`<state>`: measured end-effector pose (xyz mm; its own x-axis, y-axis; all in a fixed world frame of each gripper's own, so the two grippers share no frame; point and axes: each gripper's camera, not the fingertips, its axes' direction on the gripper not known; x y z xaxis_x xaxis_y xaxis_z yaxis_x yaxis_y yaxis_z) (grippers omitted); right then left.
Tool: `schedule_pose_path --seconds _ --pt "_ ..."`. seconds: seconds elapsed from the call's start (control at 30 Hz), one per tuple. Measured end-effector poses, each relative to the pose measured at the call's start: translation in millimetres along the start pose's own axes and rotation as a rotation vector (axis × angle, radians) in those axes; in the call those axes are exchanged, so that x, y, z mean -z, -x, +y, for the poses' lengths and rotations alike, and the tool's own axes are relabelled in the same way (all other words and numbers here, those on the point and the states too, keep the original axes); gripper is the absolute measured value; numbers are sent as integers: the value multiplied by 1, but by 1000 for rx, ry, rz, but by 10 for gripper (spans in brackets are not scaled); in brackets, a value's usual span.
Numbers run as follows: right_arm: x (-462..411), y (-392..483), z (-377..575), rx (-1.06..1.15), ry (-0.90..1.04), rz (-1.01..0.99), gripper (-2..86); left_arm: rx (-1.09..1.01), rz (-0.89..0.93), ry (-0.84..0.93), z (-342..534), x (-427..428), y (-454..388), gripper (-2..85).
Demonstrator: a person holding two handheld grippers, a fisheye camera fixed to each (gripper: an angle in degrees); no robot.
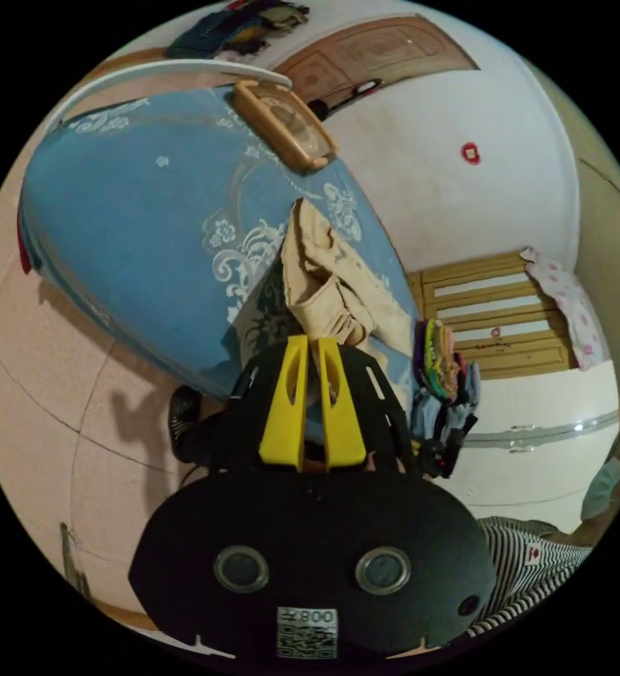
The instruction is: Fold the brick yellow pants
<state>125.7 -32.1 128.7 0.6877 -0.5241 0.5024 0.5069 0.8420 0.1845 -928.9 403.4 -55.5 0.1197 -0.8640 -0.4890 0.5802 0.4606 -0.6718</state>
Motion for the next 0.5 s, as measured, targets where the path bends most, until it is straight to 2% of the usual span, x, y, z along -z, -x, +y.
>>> schedule_pose_path --seconds 0.07,0.17,0.27,0.33,0.5 --pt "7 -8 10 -40 -20 -24 13 45 -31 37 -2 -8 16 25" --pt "19 -52 50 -249 -41 -53 13 127 -47 62 1 -20 35 25" --pt "33 -117 118 -579 -60 -38 34 157 -30 53 4 -24 46 25" --pt "38 -167 177 -825 -40 -23 80 173 -21 46 5 -25 50 25" --pt "36 -227 259 -1112 47 -29 131 175 -55 50 3 -30 51 26"
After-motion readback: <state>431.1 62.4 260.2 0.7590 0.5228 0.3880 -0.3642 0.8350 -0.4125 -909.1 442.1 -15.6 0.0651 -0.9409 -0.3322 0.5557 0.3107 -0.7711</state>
